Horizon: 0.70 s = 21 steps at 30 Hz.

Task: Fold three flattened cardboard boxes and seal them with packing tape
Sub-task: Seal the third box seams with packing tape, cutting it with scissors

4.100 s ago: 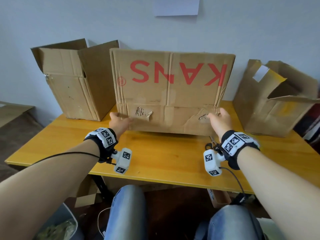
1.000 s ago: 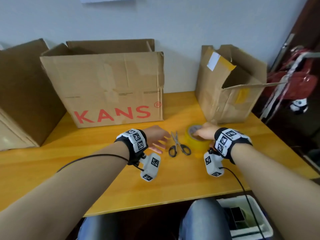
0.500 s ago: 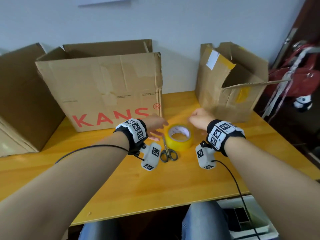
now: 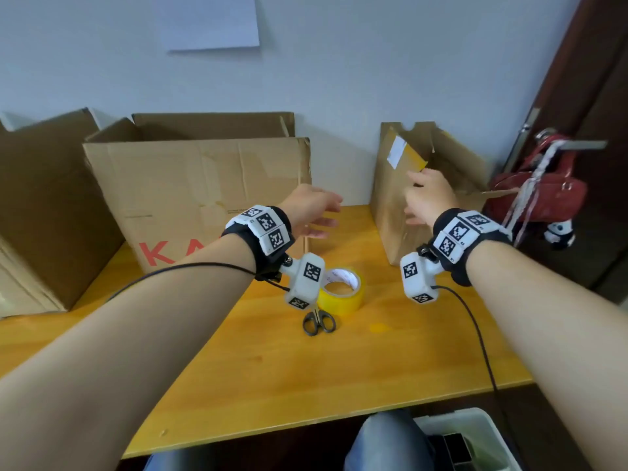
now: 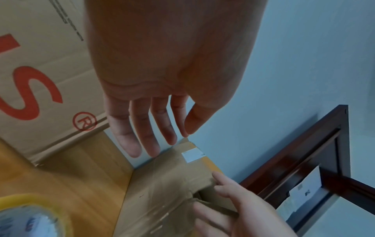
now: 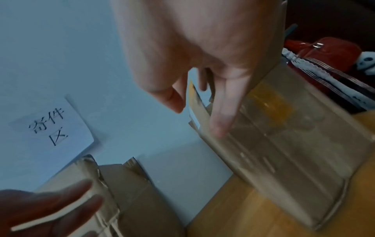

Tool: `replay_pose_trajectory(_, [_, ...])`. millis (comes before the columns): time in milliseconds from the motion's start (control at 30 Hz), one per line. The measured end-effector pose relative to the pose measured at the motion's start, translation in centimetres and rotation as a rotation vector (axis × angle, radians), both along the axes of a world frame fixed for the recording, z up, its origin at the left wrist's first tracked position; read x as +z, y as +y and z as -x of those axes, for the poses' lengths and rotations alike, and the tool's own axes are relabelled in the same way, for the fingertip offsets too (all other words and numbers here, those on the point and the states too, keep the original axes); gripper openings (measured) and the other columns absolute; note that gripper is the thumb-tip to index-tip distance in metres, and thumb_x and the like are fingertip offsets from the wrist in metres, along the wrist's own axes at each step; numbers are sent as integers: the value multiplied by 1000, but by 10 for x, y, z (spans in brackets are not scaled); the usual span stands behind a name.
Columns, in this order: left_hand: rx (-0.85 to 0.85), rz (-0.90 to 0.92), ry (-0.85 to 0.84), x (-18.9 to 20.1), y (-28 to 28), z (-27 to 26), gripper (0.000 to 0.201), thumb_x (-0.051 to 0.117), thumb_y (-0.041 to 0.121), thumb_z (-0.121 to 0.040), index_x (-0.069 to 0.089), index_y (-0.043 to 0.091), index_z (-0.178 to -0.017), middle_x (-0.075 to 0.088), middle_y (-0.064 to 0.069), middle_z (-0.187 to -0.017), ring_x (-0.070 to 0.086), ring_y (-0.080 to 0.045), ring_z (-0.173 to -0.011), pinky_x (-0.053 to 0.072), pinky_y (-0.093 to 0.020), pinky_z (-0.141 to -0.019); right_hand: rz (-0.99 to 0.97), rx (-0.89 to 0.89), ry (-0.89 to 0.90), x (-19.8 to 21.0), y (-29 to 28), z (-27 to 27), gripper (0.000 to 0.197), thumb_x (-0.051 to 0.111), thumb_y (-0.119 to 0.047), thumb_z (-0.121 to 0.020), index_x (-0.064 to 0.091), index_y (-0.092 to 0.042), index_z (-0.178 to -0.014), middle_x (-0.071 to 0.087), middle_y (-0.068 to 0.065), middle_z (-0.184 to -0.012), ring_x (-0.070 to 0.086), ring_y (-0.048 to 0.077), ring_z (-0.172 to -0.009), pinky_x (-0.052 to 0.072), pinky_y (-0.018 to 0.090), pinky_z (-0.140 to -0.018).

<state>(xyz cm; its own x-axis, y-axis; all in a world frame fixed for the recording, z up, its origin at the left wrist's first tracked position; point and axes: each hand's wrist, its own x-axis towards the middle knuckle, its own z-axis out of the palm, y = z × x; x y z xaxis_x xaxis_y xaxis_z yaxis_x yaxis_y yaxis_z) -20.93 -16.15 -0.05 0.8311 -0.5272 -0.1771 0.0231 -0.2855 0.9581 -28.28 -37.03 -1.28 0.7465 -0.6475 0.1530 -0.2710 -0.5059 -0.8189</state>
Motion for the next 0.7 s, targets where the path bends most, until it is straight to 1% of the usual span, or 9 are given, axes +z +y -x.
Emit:
replay_pose_trajectory(67, [10,4,-7,2,6,-1,22,57,16,-99,66,12,-118,69,-2,-108,70,-22,-91,59,-48,-87,113,16,13,8,4,-1,48,37,-7,-98,54,-13,-143,52,9,-148,54,35,-127,48,43,-104])
replay_pose_trajectory(100, [16,6,-9,3,11,-1,22,58,16,-99,66,11,-118,69,-2,-108,70,-22,-90,60,-47,-86,143,4,-12,13,9,-2,48,36,-8,-99,56,-16,-142,54,7,-146,52,32,-130,45,38,-105])
replay_pose_trajectory(200, [36,11,5,5,25,-3,22,57,16,-98,66,12,-117,70,-2,-109,69,-22,-88,61,-40,-78,213,2,-62,19,24,-9,47,43,-13,-96,55,-23,-140,43,8,-141,57,32,-112,47,39,-97])
replay_pose_trajectory(267, [55,14,10,6,35,-4,21,57,15,-97,68,11,-116,70,-3,-107,69,-22,-87,61,-42,-81,220,-28,69,20,31,-11,42,48,-17,-95,59,-24,-135,31,9,-140,57,33,-103,48,42,-100])
replay_pose_trajectory(333, [63,12,13,7,43,-5,22,58,14,-97,69,10,-115,70,-4,-107,70,-21,-84,61,-44,-83,241,-43,251,18,31,-12,29,49,-17,-94,67,-14,-117,43,15,-134,59,34,-95,51,41,-89])
replay_pose_trajectory(400, [65,8,12,7,49,-5,21,57,13,-97,69,11,-115,70,-4,-105,69,-20,-83,62,-36,-73,277,-32,360,14,32,-10,16,51,-12,-93,63,-3,-90,60,19,-107,57,30,-78,46,35,-69])
replay_pose_trajectory(433, [66,9,14,7,51,-4,20,56,13,-97,69,11,-114,69,-3,-104,69,-20,-83,61,-34,-69,307,-30,392,10,31,-8,16,51,-10,-95,61,-1,-87,61,18,-98,55,29,-74,44,34,-67])
replay_pose_trajectory(600, [22,46,70,7,58,-4,19,55,12,-99,68,12,-113,70,-2,-102,71,-23,-90,57,-40,-83,472,-21,348,6,35,-1,30,47,-5,-97,68,-3,-119,65,18,-122,59,39,-110,48,39,-87])
replay_pose_trajectory(700, [15,50,64,8,57,-2,20,54,12,-100,68,12,-114,71,-1,-102,71,-23,-92,58,-41,-84,477,26,251,6,39,0,31,43,-5,-100,66,1,-120,67,19,-121,59,40,-113,51,44,-95])
